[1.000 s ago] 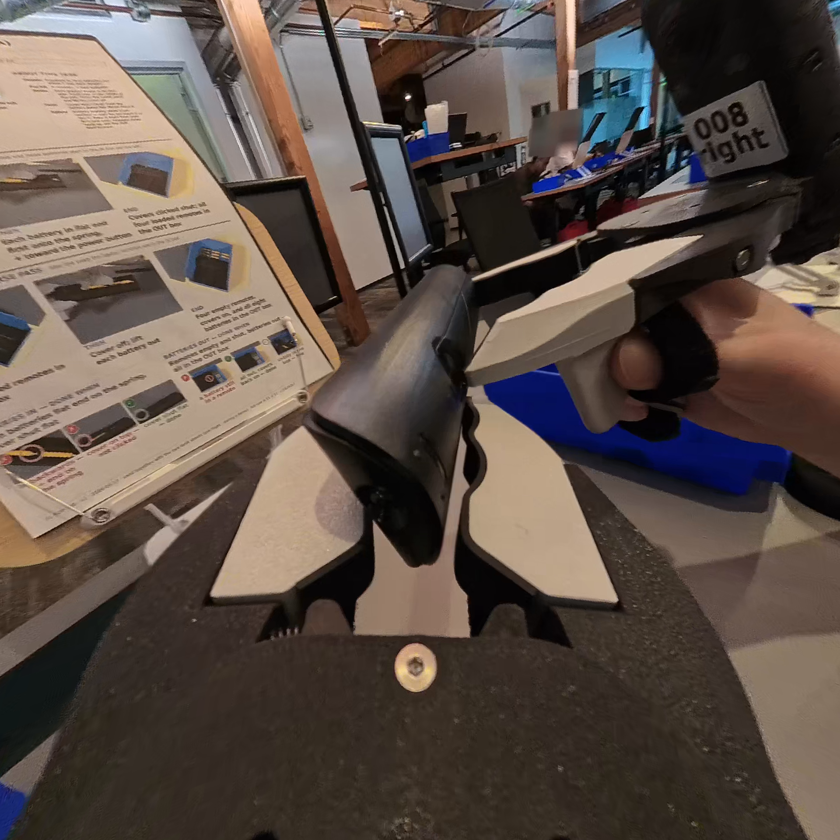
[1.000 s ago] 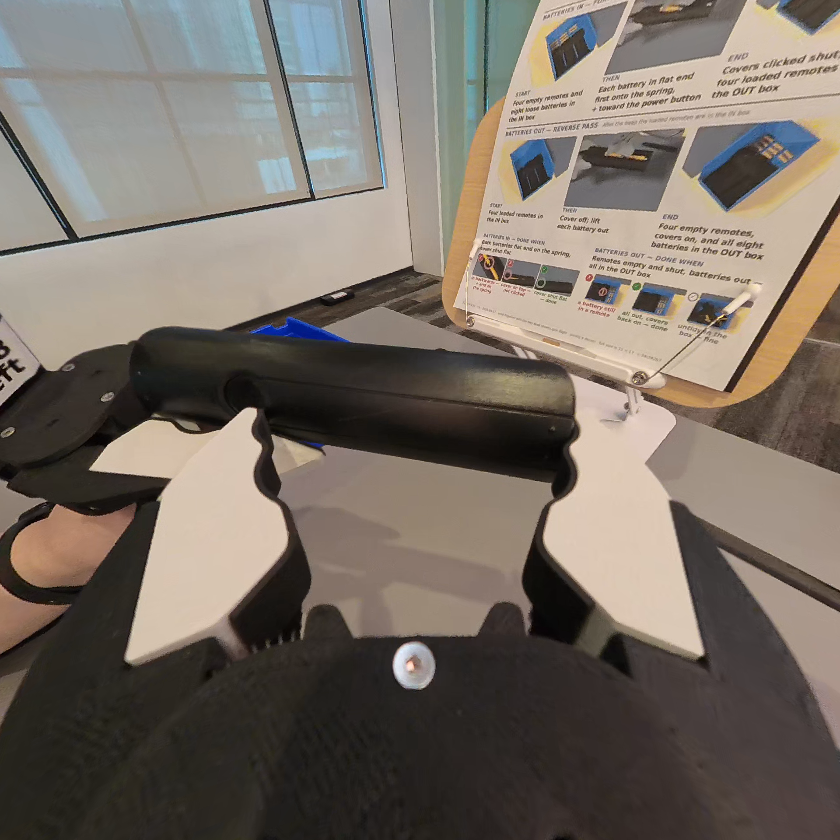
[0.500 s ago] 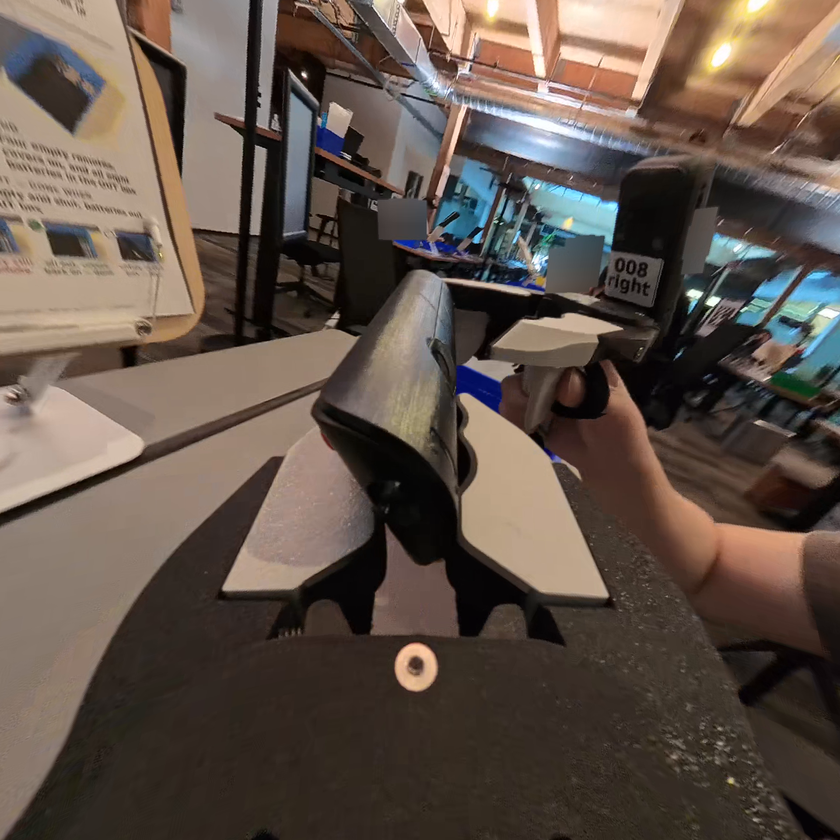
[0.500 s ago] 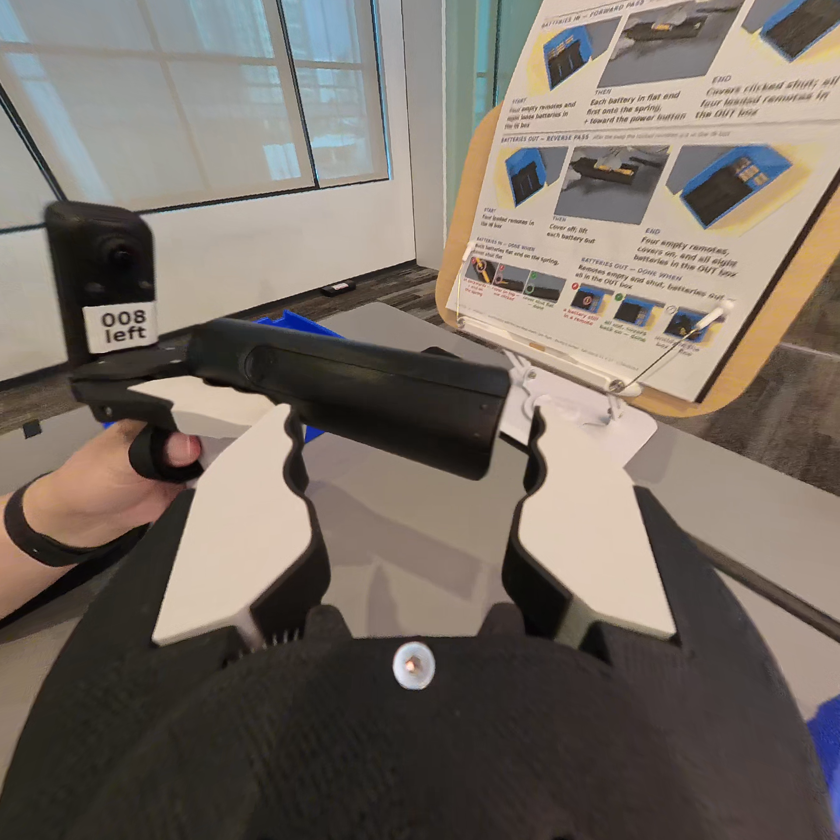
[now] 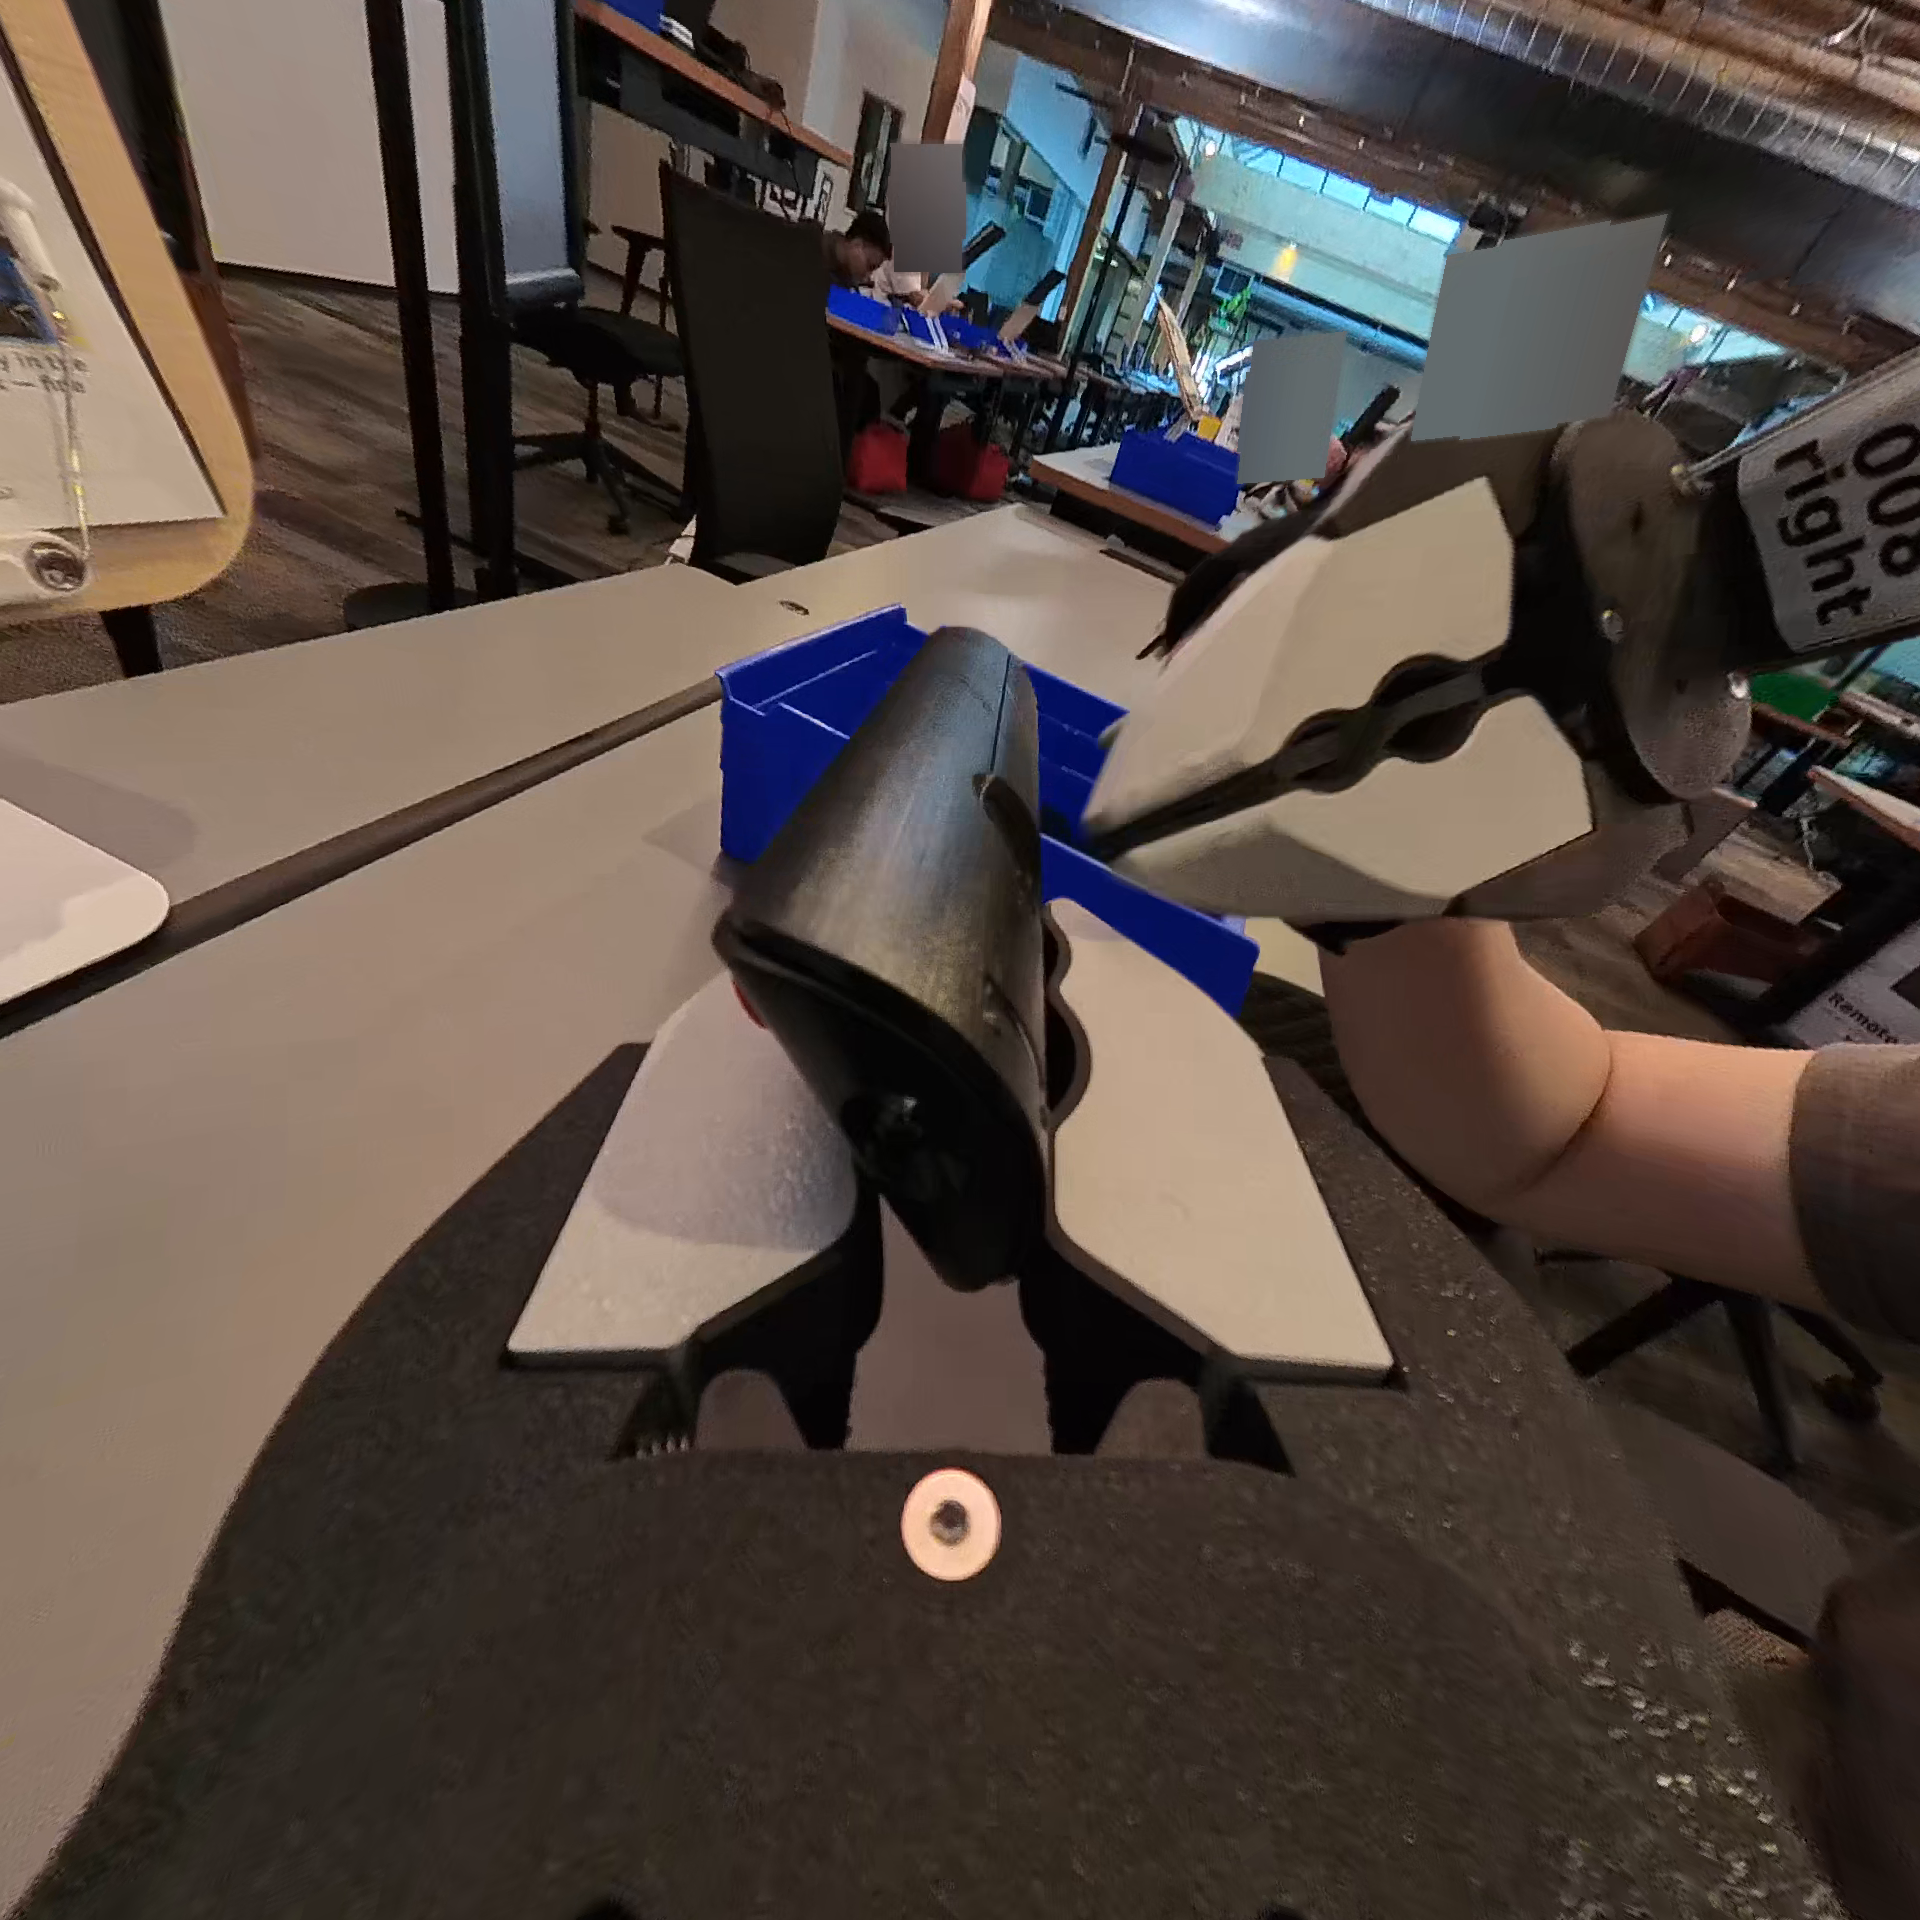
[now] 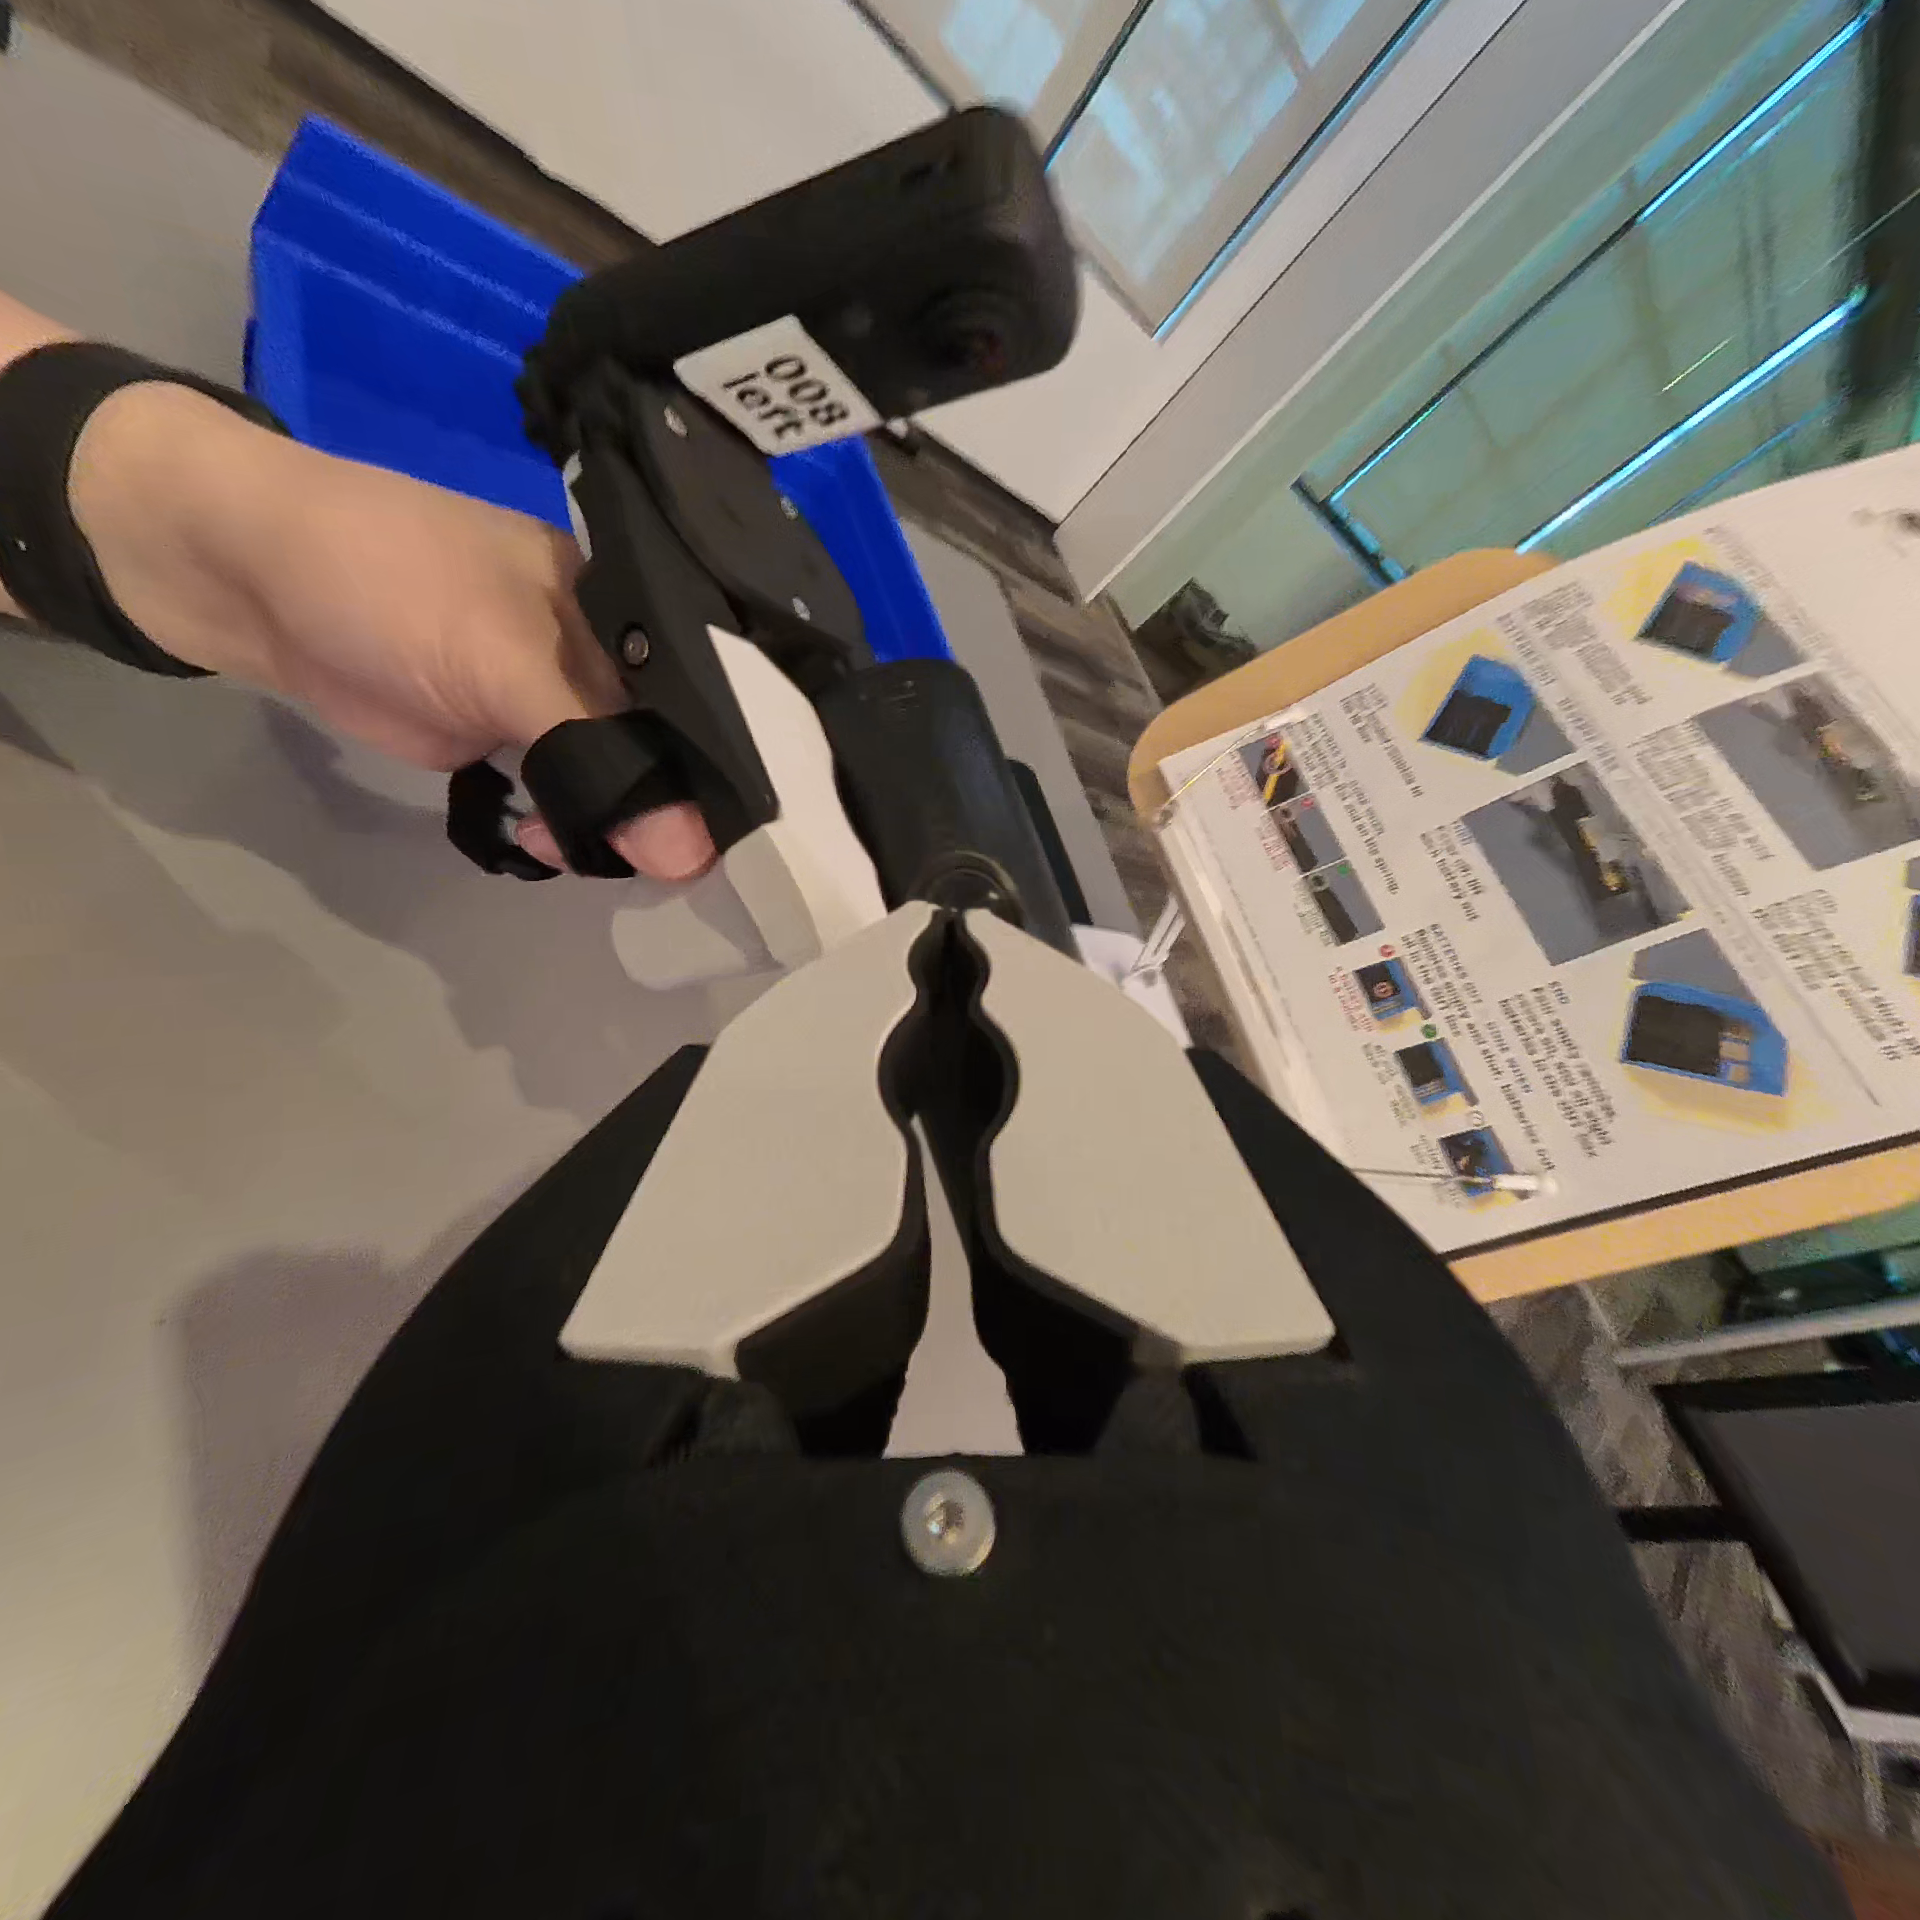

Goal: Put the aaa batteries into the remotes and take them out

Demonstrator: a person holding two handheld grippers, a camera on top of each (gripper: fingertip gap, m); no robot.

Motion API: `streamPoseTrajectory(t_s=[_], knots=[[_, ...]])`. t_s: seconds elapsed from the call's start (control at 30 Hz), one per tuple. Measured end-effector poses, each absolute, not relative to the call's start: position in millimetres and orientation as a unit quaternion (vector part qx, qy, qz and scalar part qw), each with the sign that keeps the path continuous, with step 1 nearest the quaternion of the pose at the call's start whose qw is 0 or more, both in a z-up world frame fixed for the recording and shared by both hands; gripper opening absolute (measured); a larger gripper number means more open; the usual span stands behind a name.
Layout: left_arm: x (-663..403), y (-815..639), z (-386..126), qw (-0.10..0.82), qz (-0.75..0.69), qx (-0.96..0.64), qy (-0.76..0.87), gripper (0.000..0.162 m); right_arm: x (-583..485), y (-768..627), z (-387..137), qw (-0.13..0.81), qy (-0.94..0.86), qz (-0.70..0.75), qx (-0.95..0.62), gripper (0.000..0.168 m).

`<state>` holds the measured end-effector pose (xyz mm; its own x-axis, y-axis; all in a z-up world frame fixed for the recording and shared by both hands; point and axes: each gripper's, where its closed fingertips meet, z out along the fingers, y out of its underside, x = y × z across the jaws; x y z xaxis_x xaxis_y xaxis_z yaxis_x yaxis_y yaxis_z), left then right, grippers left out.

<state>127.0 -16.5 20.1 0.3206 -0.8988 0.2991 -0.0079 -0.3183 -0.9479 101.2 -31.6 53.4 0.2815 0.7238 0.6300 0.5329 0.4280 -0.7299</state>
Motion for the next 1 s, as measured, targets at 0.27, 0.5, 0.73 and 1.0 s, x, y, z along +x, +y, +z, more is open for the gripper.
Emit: streamPoseTrajectory(t_s=[0.27, 0.5, 0.73, 1.0], knots=[[133, -27, 26, 0.458, -0.507, -0.641, 0.348, 0.026, 106, -28, 52, 0.590, -0.586, 0.080, -0.550, 0.002], [128, -26, 33, 0.457, -0.524, -0.629, 0.348, 0.027, 117, -23, 58, 0.583, -0.574, 0.103, -0.565, 0.002], [113, -31, 58, 0.445, -0.589, -0.587, 0.334, 0.027, 148, -19, 92, 0.621, -0.523, 0.150, -0.565, 0.020], [78, -23, 93, 0.527, -0.582, -0.531, 0.317, 0.027, 174, -13, 115, 0.521, -0.346, 0.469, -0.623, 0.041]])
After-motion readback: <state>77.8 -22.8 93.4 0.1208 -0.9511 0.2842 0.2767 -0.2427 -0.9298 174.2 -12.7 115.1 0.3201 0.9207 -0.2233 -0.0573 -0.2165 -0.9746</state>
